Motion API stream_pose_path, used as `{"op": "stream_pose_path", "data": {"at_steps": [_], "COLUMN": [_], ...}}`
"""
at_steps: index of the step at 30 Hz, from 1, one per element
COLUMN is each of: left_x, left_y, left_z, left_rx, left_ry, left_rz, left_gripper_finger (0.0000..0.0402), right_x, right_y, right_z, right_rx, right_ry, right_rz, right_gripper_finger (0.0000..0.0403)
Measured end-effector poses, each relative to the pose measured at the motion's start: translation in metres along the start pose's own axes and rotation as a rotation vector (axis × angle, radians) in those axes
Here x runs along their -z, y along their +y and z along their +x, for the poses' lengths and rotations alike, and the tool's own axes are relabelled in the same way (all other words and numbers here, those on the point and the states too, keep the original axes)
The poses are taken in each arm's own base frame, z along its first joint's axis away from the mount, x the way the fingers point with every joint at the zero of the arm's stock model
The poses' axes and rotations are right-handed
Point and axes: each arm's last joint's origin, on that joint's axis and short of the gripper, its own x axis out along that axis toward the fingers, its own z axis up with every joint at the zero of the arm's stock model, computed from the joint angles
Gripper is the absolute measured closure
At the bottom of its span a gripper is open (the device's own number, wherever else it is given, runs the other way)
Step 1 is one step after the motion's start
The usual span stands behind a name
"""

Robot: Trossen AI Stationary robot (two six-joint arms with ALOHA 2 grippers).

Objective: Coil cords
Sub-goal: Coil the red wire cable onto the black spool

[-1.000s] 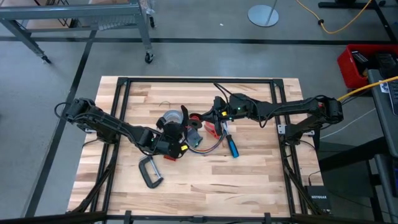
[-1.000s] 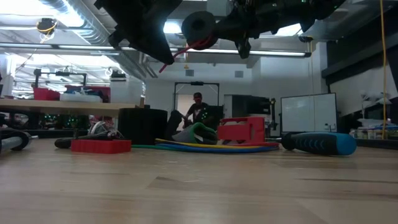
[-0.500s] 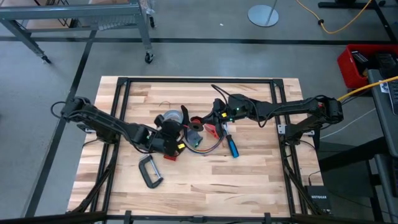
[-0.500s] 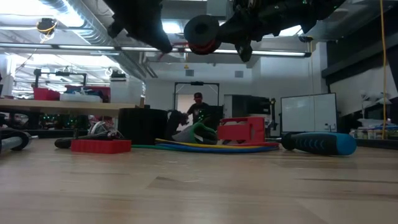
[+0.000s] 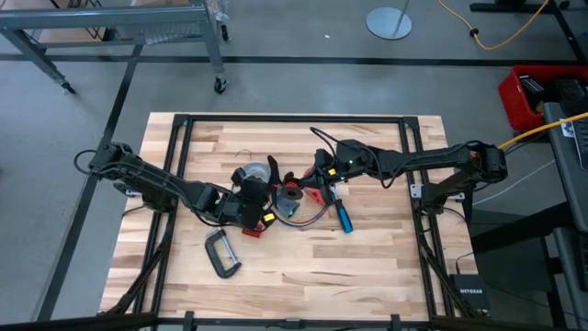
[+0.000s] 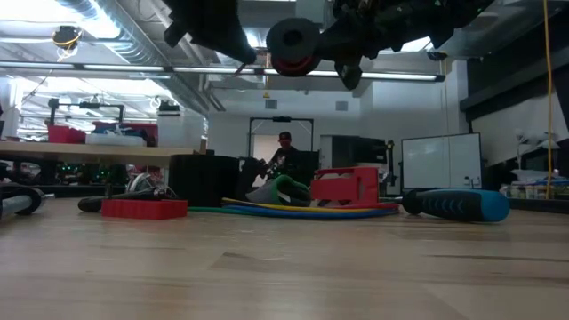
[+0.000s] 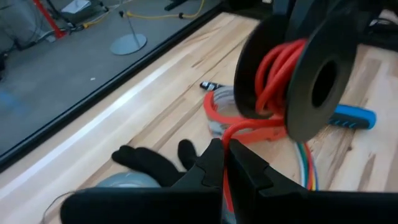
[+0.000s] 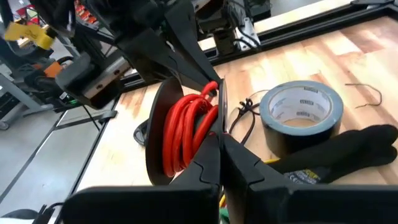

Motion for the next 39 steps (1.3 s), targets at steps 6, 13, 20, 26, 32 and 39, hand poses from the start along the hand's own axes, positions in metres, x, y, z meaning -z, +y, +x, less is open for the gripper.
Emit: {"op": "stream_pose_path", "data": {"at_steps": [6,13,20,26,32,39], "left_x": [-0.003,-0.005,-0.01,-0.013,-0.013,-0.013], "left_y": [-0.003,-0.009,-0.017,-0.02,-0.02,-0.021], "left_z": [0.0,-0.004,-0.01,-0.011,-0.011,-0.011], "left_rx": [0.034,0.1,0.164,0.215,0.226,0.23], "left_ry": [-0.016,-0.027,-0.083,-0.09,-0.089,-0.091], "left_rz": [0.011,0.001,0.005,-0.015,-0.018,0.006], "left_gripper_finger": [0.0401,0.0401,0.0401,0.0401,0.0401,0.0401], "right_x": [0.003,0.004,0.004,0.002,0.002,0.002], "right_y": [0.0,0.002,0.004,0.006,0.007,0.008], "right_z": [0.0,0.0,-0.001,-0.001,-0.001,-0.002], "right_rx": [-0.041,-0.108,-0.178,-0.232,-0.27,-0.306], "right_ry": [0.039,0.058,0.067,0.056,0.059,0.061], "right_rz": [0.003,-0.026,-0.052,-0.083,-0.11,-0.132], "right_gripper_finger": [0.0401,0.0401,0.0401,0.0401,0.0401,0.0401]}}
